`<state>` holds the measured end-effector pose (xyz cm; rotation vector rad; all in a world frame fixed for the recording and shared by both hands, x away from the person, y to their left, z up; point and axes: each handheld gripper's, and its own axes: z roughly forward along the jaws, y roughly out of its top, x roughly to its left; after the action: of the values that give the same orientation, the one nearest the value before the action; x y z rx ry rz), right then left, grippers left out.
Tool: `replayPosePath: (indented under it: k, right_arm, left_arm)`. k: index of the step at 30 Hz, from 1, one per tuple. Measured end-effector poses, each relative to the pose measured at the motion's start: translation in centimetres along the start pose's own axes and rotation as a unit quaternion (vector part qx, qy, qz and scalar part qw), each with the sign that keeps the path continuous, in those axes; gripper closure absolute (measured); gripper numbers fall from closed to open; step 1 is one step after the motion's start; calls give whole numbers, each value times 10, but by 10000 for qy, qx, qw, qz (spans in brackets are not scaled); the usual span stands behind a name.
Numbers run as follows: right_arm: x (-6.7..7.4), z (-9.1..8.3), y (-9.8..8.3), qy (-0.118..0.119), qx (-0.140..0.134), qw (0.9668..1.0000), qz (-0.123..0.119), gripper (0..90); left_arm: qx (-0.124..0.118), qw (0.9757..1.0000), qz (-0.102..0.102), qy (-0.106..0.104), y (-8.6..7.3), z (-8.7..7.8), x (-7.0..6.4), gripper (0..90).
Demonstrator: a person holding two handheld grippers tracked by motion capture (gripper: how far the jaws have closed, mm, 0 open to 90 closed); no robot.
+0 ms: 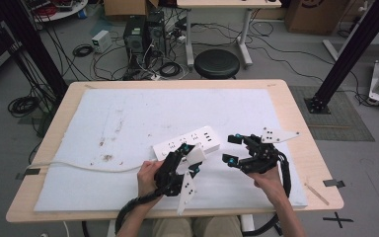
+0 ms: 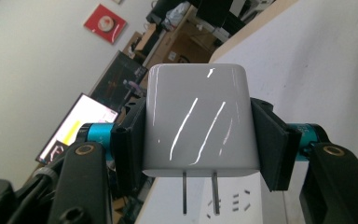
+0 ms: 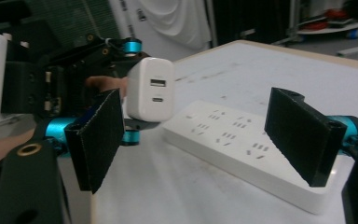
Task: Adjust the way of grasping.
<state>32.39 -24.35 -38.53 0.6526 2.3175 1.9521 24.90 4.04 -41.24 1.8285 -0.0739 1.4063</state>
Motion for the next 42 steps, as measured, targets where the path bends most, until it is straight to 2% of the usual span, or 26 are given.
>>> replayPosePath:
  k: [4,9,10,11,12,20,26,27,31,42]
  right_arm:
    - [2,7,4,456,218,9987,-25,206]
    - [6,19,8,838,494,9953,-17,208]
    - [6,20,8,874,501,9949,-33,235]
    - [7,22,8,910,493,9946,-47,285]
    - [7,23,9,948,467,9944,-84,289]
    - [9,32,9,1180,450,9920,31,298]
    - [6,36,7,1268,327,9913,100,362]
    - [7,36,7,1289,348,9909,170,374]
    - [7,38,6,1352,341,9900,204,399]
    - [8,42,4,1460,392,9884,162,487]
  left_arm:
    - [-171,9997,177,45,6,1,-6,426]
    - [-287,9986,379,221,11,-1,-10,426]
    - [-328,9979,489,269,13,-1,-12,425]
    - [-328,9979,489,269,13,-1,-12,425]
    - [-341,9974,558,296,14,-1,-13,426]
    - [-391,9971,571,320,16,-2,-14,425]
    - [-397,9969,598,313,17,-2,-15,425]
    - [-399,9969,604,310,17,-2,-15,425]
    - [-422,9969,593,297,18,-2,-16,425]
    - [-456,9965,638,297,20,-1,-18,425]
